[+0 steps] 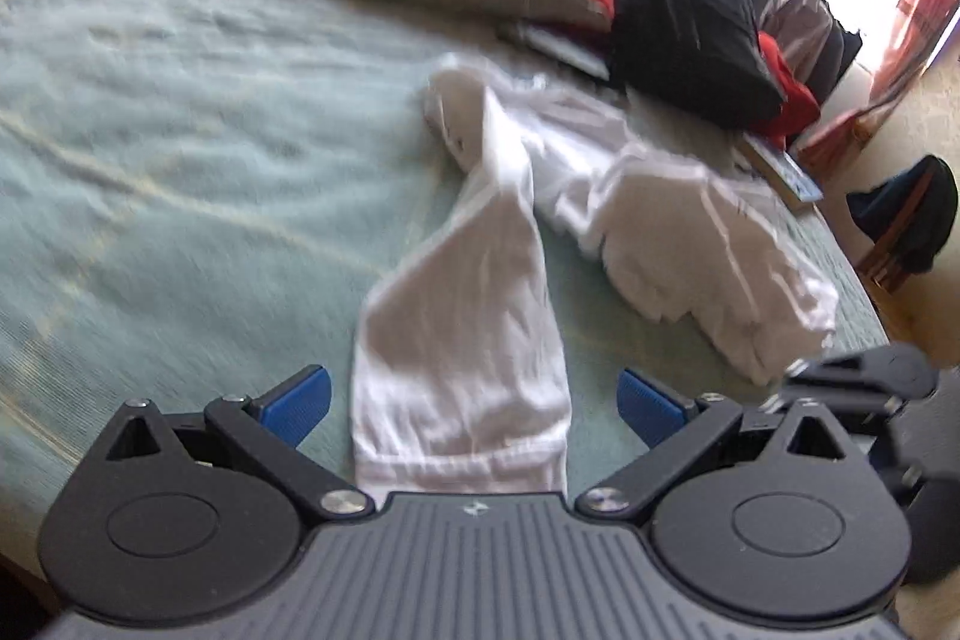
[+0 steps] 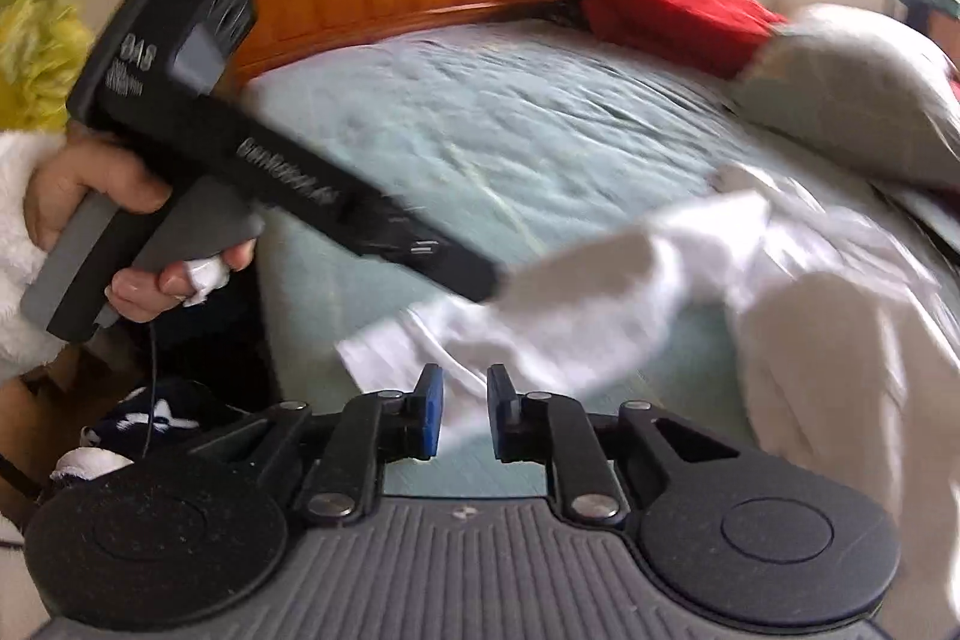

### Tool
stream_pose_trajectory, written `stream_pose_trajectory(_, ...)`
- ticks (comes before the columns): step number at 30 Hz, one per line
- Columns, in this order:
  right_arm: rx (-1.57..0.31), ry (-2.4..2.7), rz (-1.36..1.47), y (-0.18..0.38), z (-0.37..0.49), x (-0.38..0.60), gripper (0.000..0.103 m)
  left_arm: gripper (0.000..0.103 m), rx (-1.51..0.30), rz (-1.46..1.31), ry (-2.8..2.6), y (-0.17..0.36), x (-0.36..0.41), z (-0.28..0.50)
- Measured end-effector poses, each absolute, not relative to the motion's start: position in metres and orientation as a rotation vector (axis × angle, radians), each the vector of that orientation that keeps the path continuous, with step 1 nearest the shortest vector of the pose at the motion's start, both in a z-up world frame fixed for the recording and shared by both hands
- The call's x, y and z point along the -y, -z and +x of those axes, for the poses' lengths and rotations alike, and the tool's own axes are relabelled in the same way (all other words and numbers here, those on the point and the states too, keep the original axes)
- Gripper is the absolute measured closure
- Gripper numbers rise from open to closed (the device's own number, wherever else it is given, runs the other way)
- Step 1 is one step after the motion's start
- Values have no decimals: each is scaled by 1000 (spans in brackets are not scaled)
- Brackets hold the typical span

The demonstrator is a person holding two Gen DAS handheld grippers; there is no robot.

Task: Fold clothes
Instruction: 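Grasp the T-shirt sleeve with the left gripper and pull it outward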

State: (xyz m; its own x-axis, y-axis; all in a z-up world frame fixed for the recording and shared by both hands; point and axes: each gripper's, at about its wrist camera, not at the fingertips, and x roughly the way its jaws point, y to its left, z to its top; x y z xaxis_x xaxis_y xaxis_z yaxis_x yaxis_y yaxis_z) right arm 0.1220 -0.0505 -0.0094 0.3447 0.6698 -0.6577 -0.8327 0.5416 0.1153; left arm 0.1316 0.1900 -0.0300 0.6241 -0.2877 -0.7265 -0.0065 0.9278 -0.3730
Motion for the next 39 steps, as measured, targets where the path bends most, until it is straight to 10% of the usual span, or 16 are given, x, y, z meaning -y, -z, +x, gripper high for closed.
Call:
stream_pose_trajectory(16, -808, -882, -44, 35, 137, 111, 77, 6, -849, -853, 397, 91, -241, 136)
stream_pose_trajectory(27, -789, -881, -46, 31, 137, 109, 74, 51, -895, -904, 472, 106, -240, 139)
stream_pose_trajectory(31, -808, -862, -31, 38, 142, 110, 73, 94, -934, -916, 382, 122, -245, 148)
stream_pose_trajectory(39, -768, -827, -44, 30, 139, 118, 73, 99, -896, -541, 212, 57, -236, 149)
